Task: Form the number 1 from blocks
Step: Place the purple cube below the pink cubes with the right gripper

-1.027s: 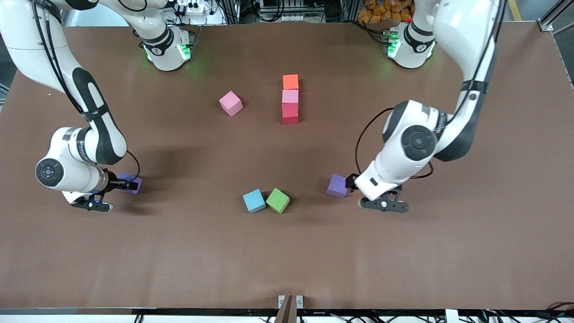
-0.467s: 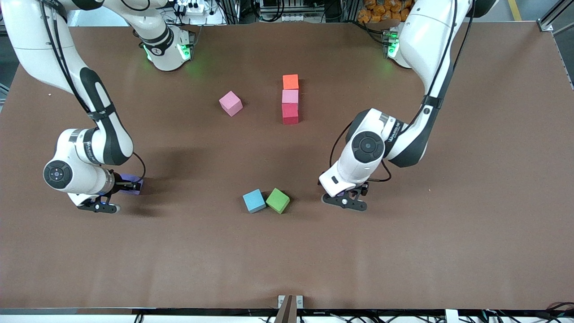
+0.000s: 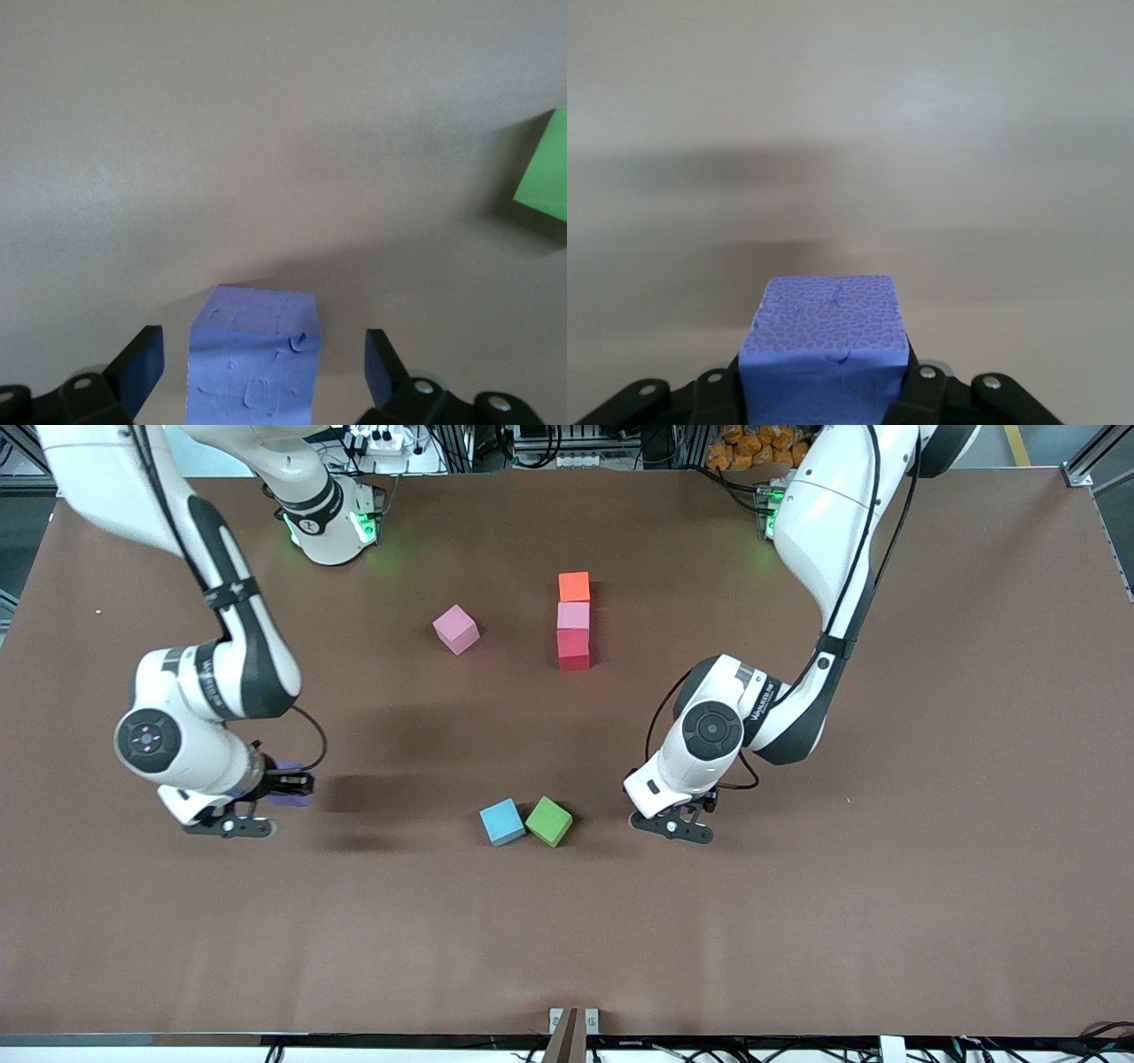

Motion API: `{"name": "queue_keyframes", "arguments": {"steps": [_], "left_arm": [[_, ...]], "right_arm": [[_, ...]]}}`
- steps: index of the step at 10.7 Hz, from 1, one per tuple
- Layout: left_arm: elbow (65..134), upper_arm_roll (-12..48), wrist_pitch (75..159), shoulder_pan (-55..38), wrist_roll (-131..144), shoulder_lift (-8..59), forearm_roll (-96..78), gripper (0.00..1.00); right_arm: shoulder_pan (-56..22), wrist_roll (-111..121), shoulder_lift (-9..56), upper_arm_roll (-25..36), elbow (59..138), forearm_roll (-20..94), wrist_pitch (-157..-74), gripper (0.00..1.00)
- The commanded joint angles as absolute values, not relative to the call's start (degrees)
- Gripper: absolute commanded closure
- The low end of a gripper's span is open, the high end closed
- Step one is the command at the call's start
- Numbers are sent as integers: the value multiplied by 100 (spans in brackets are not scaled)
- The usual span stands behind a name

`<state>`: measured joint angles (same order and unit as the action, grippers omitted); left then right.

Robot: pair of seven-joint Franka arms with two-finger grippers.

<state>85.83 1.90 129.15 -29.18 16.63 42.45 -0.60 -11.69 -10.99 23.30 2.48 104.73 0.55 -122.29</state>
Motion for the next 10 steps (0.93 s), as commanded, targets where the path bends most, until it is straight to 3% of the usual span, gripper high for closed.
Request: {"name": "queue_keyframes", "arguments": {"steps": [1, 3, 4, 6, 7, 10], "left_arm": [[8963, 149, 13226, -2945, 1626, 4245, -220, 0], [9306, 202, 13586, -2944, 1652, 4245, -229, 0], [9360, 202, 13614, -2918, 1652, 4236, -229, 15], [9317, 202, 13605, -2909, 1652, 4228, -229, 76], [9282, 202, 13605, -2918, 1652, 4236, -237, 100], [9281, 176, 13605, -2831, 1626, 4192, -229, 100]], "right_arm": [[-1992, -1257, 2109, 334, 10670, 718, -12269, 55], [-2765, -1344, 2197, 334, 10635, 826, -12645, 55], [-3151, -1467, 2302, 334, 10591, 826, -12917, 55], [-3785, -1774, 2626, 334, 10259, 809, -13131, 55], [-4075, -1819, 2811, 334, 10074, 791, -13148, 55], [-4674, -2326, 3198, 334, 9949, 817, -13743, 55]]}}
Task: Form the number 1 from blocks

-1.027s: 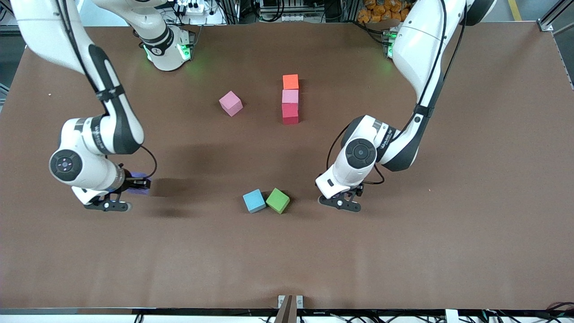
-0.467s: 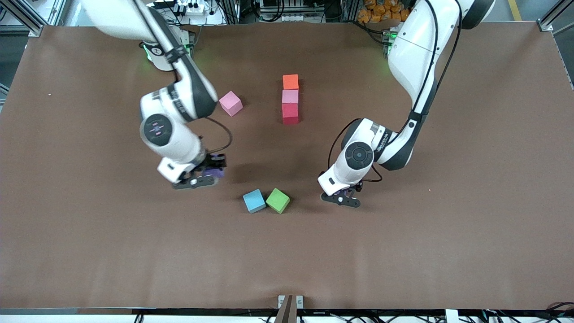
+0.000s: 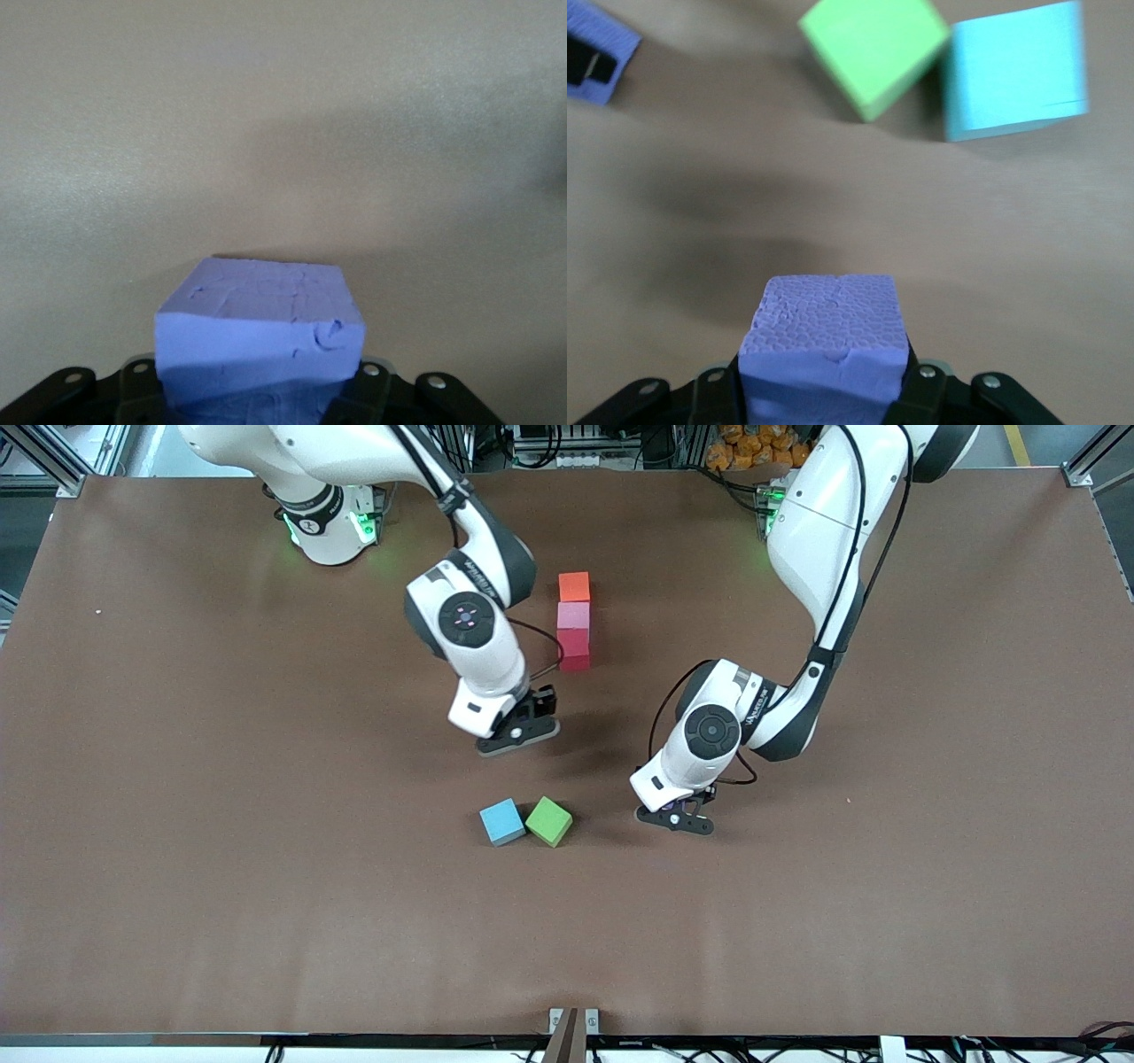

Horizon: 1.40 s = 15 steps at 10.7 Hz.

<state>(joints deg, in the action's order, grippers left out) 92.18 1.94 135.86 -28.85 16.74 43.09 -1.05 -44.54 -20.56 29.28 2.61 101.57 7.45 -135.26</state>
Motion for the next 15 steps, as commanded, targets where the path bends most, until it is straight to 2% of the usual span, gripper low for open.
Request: {"name": "queue_keyframes", "arguments": {"steps": [1, 5, 9, 15], "left_arm": [[9281, 176, 13588, -2804, 1617, 4166, -220, 100], [9290, 158, 13360, -2733, 1635, 3965, -220, 100], [9299, 149, 12877, -2540, 1626, 3516, -211, 100], [9308, 158, 12815, -2505, 1740, 3454, -211, 100]], "right_arm": [[-4850, -2799, 3295, 334, 9967, 817, -13920, 55], [-5369, -3812, 3454, 334, 10133, 826, -14071, 55], [-5511, -3920, 3349, 290, 10660, 826, -14098, 55], [-5739, -4025, 3419, 299, 10652, 844, -14247, 54]]}}
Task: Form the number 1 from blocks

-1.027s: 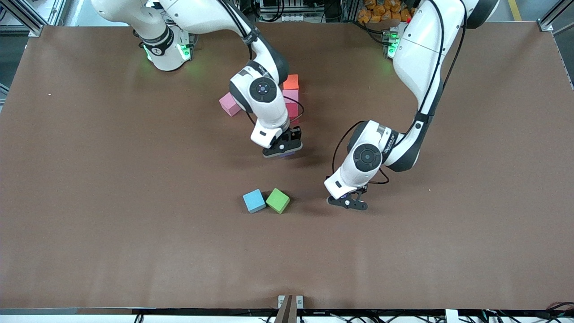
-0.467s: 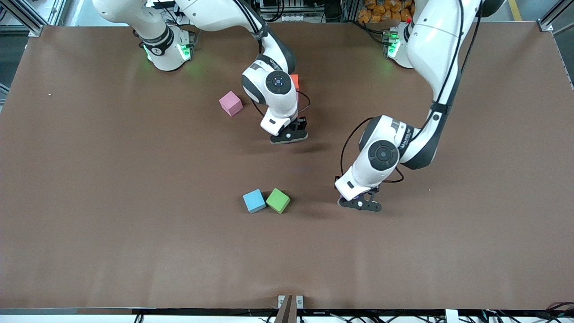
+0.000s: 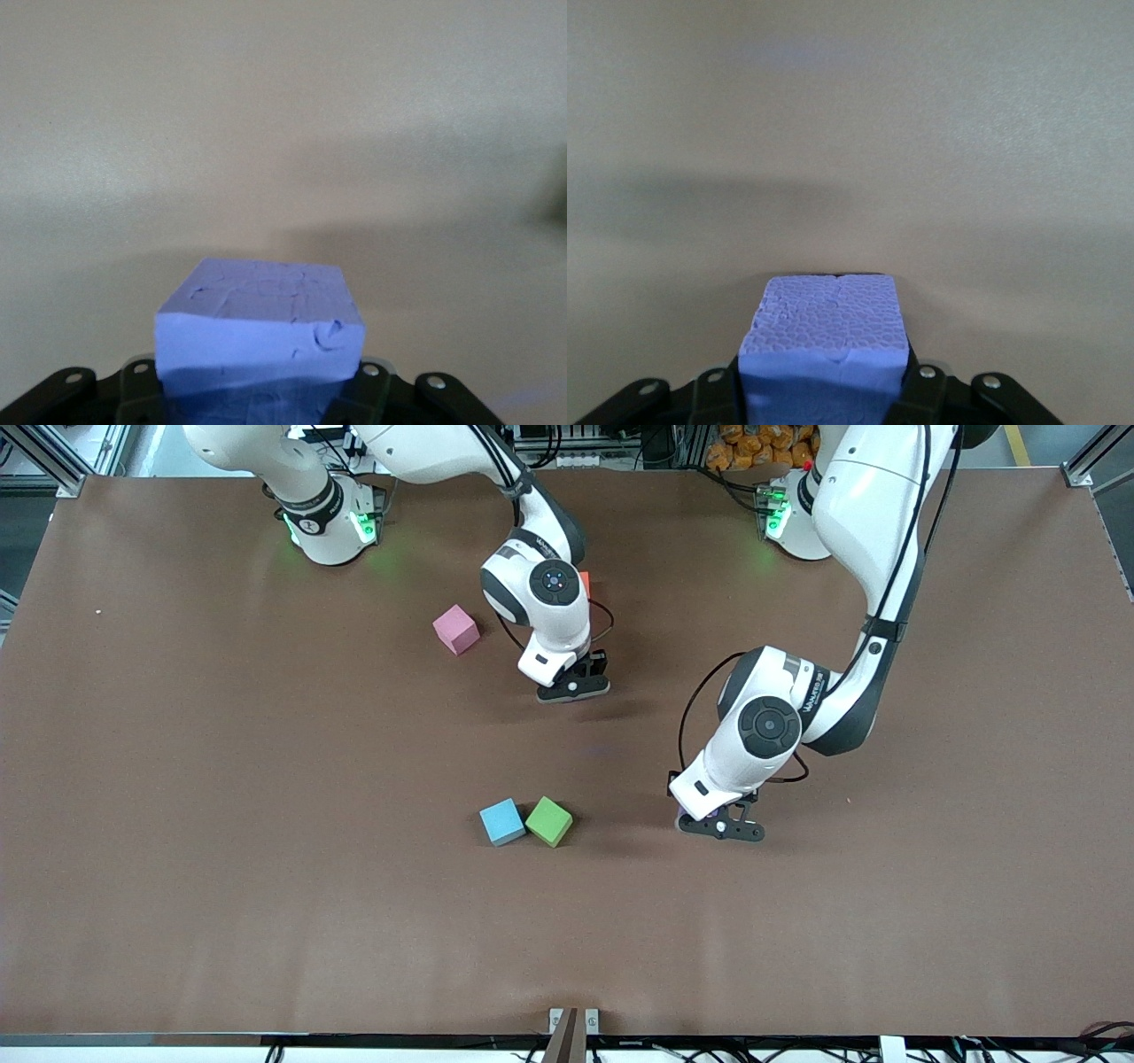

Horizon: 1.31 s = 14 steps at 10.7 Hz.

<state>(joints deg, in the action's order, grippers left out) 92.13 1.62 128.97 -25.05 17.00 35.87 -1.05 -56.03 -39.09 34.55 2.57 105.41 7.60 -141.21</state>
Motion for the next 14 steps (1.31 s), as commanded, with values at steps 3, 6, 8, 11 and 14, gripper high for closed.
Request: {"name": "queue_keyframes", "arguments": {"steps": [3, 6, 8, 11, 14], "left_arm": [[9290, 158, 12709, -2505, 1731, 3358, -202, 100], [9290, 167, 12665, -2505, 1740, 3174, -202, 100], [9281, 184, 12551, -2514, 1732, 3051, -202, 100], [9299, 237, 12507, -2811, 2028, 3058, -333, 100], [9299, 587, 12516, -3111, 3090, 3330, -465, 100]], "right_arm": [[-5766, -4078, 3375, 290, 10661, 844, -14238, 0], [-5678, -4078, 3069, 299, 10679, 835, -14072, 0], [-5293, -4078, 2587, 290, 10862, 835, -13791, 0], [-4432, -3929, 1769, 272, 11092, 765, -13169, 0], [-3720, -3437, 1101, 272, 10909, 512, -12458, 0]]}}
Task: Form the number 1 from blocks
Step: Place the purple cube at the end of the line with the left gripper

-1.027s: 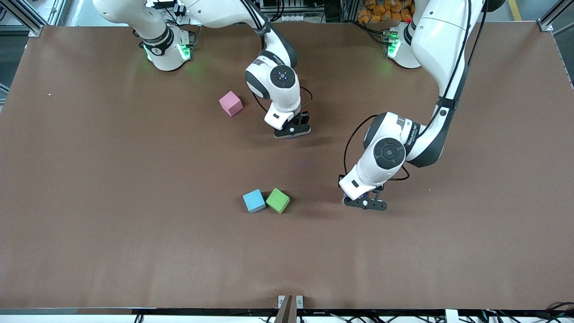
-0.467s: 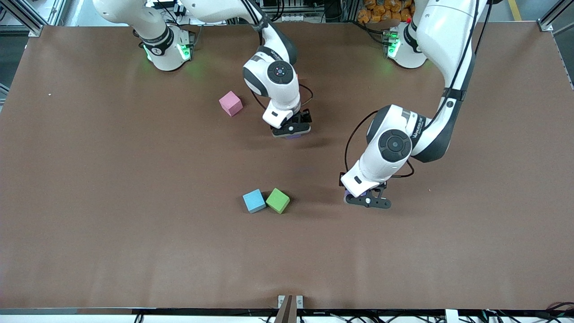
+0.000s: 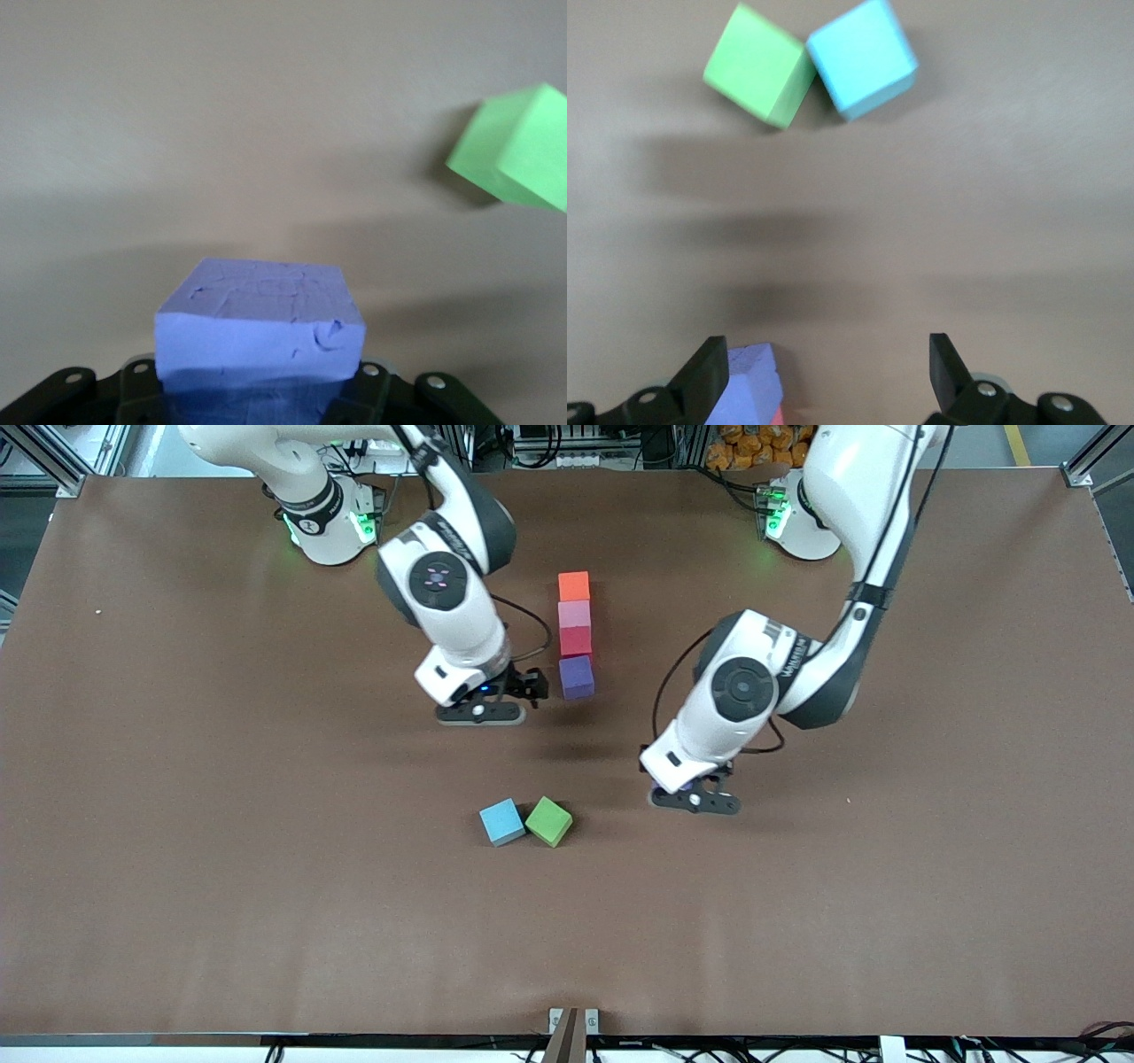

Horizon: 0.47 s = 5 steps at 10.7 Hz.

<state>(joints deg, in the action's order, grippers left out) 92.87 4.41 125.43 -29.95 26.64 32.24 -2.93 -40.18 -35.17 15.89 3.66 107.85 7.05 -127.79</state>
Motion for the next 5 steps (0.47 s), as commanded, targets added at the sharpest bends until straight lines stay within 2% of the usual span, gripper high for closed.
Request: {"name": "queue_keyframes", "arguments": {"steps": [1, 3, 5], "left_arm": [[9299, 658, 12533, -3268, 3477, 3462, -466, 100], [9299, 668, 12664, -3593, 4049, 3620, -475, 100], [9299, 694, 12858, -3779, 4454, 3787, -475, 100]], "right_arm": [[-3448, -3410, 968, 255, 10603, 170, -11906, 0], [-2973, -2895, 932, 229, 9873, -61, -10772, 0], [-2332, -2052, 905, 106, 9450, -44, -10328, 0]]}}
